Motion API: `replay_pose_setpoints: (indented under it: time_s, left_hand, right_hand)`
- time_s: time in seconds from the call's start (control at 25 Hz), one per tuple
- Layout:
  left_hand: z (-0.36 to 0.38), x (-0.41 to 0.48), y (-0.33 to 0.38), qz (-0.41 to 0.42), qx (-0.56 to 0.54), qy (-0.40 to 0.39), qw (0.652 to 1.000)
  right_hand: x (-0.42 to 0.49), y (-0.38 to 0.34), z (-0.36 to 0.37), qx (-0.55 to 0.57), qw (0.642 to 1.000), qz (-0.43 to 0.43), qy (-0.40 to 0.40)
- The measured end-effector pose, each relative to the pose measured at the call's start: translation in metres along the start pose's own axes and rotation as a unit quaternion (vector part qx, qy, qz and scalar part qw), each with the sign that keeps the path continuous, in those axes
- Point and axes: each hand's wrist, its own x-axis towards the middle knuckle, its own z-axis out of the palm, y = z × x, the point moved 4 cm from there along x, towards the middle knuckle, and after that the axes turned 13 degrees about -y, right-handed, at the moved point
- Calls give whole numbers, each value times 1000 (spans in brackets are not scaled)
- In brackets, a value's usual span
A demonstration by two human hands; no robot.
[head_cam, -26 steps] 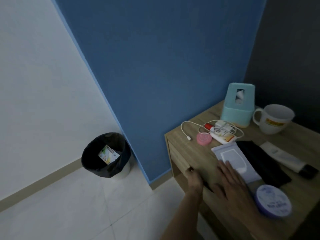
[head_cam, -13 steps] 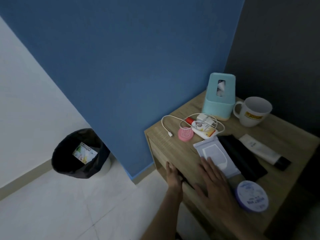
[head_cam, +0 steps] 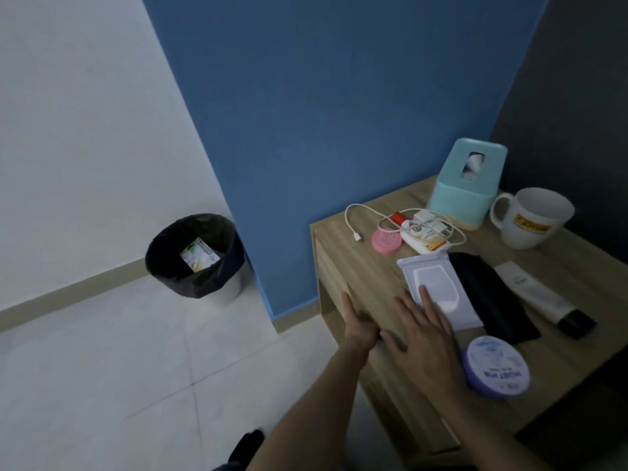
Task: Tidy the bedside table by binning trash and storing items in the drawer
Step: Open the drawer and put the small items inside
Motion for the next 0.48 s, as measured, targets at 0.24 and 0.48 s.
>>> replay_pose_setpoints:
  time_s: [0.24, 0.48]
  left_hand:
    - [-41, -25, -1, -20, 50, 5, 999]
    - [-104, -63, -26, -23, 63, 24, 997]
  right_hand:
    - [0, 0, -1, 0, 1000, -21, -2]
    - [-2, 2, 1, 1, 1000, -15, -28]
